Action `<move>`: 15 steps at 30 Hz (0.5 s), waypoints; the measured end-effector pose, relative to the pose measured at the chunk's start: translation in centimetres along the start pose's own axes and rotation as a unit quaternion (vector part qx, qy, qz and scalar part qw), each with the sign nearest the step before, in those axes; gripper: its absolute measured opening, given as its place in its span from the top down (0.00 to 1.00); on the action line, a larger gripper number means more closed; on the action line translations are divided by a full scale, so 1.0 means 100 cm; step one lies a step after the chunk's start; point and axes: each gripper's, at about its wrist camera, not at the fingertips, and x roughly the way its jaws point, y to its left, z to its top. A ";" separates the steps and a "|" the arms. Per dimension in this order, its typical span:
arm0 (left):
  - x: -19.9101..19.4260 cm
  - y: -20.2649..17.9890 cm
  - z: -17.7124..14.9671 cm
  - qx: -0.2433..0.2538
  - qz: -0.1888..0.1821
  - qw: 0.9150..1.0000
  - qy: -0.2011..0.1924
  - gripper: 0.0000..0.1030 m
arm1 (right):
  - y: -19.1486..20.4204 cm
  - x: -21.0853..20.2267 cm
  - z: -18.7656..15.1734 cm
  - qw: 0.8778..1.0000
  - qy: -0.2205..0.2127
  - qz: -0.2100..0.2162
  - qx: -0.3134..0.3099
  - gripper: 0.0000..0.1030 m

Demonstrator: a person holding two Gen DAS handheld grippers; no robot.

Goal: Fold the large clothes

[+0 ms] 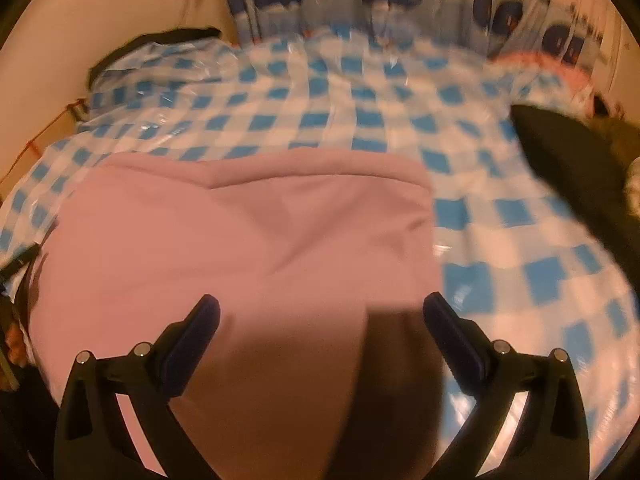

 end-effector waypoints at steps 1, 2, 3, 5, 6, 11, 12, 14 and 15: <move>-0.013 0.004 -0.008 -0.004 -0.009 1.000 -0.003 0.08 | 0.001 0.000 -0.013 1.000 0.011 -0.011 -0.012 0.05; -0.025 0.010 -0.016 -0.013 -0.018 1.000 -0.002 0.08 | 0.002 0.010 -0.025 0.999 0.039 -0.023 -0.030 0.05; -0.037 0.020 -0.027 -0.034 -0.027 0.999 0.007 0.08 | 0.000 0.028 -0.042 0.996 0.077 -0.015 -0.046 0.05; -0.047 0.035 -0.036 -0.073 -0.046 0.996 0.025 0.08 | -0.004 0.018 -0.051 0.999 0.047 -0.018 -0.007 0.05; -0.056 0.042 -0.041 -0.093 -0.057 0.994 0.029 0.08 | 0.011 -0.001 -0.052 1.000 0.011 -0.023 -0.014 0.05; -0.063 0.059 -0.054 -0.155 -0.089 0.982 0.055 0.08 | 0.175 -0.071 -0.093 0.957 -0.119 0.094 -0.247 0.05; -0.061 0.063 -0.057 -0.171 -0.092 0.979 0.061 0.08 | 0.202 -0.073 -0.103 0.943 -0.128 0.090 -0.294 0.05; -0.059 0.071 -0.064 -0.201 -0.102 0.972 0.066 0.08 | 0.250 -0.066 -0.119 0.916 -0.136 0.059 -0.373 0.05; -0.059 0.073 -0.067 -0.209 -0.106 0.970 0.068 0.08 | 0.274 -0.053 -0.125 0.902 -0.130 0.034 -0.410 0.05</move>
